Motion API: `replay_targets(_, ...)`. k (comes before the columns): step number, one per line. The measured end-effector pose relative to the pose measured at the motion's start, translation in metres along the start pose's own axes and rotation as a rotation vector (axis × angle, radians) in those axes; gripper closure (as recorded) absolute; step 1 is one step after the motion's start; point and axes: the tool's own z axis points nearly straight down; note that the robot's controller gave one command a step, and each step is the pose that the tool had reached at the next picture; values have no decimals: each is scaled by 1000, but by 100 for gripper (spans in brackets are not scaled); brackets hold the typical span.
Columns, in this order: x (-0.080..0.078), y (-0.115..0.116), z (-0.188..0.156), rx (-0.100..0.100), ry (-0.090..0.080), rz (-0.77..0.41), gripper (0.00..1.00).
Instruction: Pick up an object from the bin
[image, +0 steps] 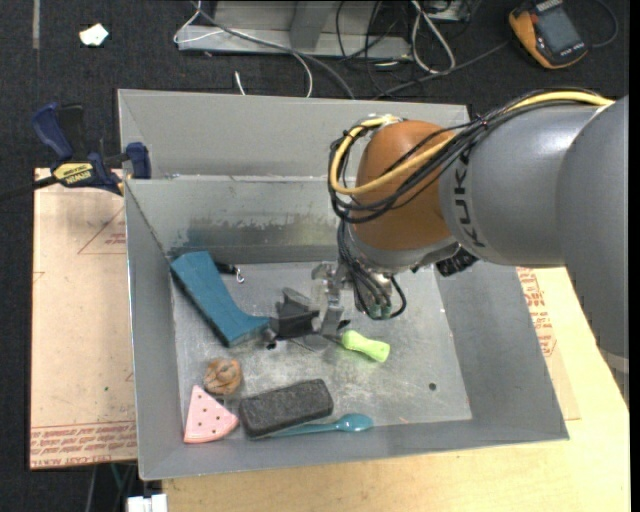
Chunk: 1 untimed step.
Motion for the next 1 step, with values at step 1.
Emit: replay_targets(1, 0, 1, -76, 0, 1, -94, 100)
